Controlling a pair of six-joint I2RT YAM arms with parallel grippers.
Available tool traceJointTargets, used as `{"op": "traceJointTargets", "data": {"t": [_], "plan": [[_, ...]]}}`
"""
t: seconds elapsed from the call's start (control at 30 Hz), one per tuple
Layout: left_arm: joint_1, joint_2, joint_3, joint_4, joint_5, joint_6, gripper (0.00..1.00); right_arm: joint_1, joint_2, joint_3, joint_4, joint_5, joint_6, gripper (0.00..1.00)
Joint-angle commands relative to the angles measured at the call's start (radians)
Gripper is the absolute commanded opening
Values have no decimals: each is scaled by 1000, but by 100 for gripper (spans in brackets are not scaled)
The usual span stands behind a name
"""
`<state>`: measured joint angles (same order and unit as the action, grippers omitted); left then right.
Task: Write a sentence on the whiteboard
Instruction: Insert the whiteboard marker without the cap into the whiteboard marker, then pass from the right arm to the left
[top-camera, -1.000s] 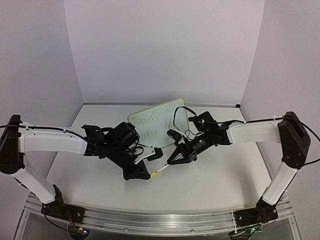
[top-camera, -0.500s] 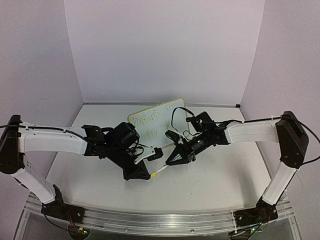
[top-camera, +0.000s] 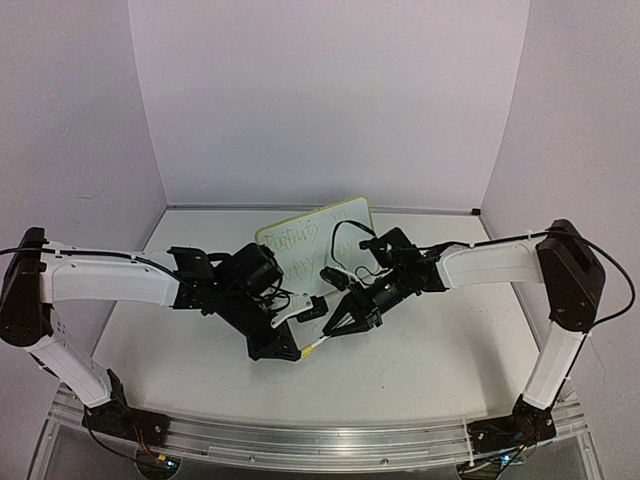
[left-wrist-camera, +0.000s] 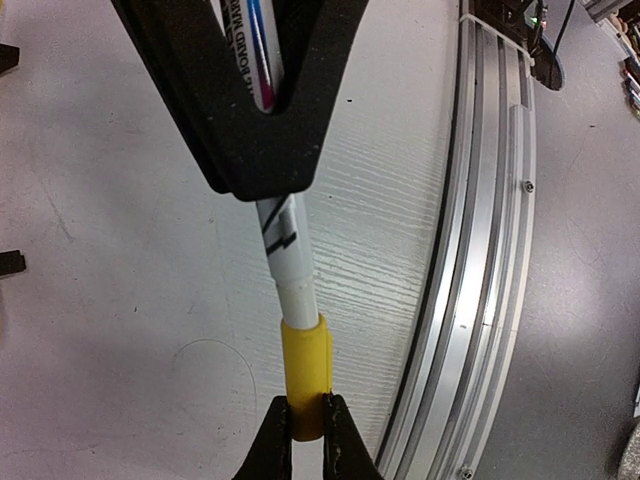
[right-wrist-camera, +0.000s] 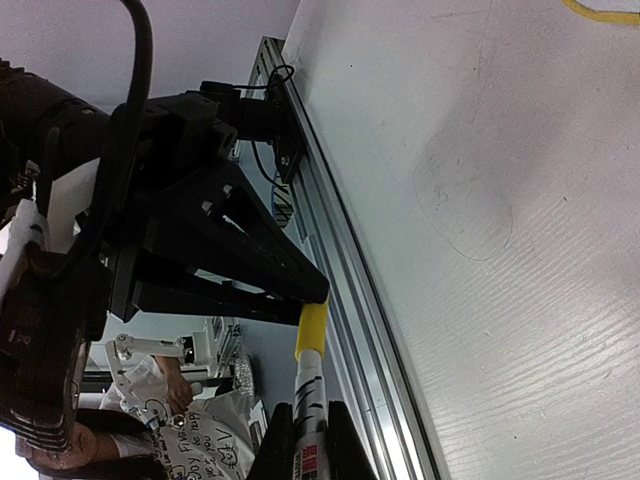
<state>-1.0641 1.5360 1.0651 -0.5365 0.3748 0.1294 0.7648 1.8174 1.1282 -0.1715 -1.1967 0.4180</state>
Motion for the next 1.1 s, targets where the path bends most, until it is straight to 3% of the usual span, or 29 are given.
{"op": "traceJointTargets", "data": {"t": [0.0,0.63,1.07], "plan": [[-2,8,76,97,18,-5,0,27,20,38,49,-50,-7,0],[-1,30,190,118,42,-6,0,28,-12,52,52,-125,-28,0],[0,80,293,94,102,-4,0,28,-43,24,49,-86,-38,0]]}}
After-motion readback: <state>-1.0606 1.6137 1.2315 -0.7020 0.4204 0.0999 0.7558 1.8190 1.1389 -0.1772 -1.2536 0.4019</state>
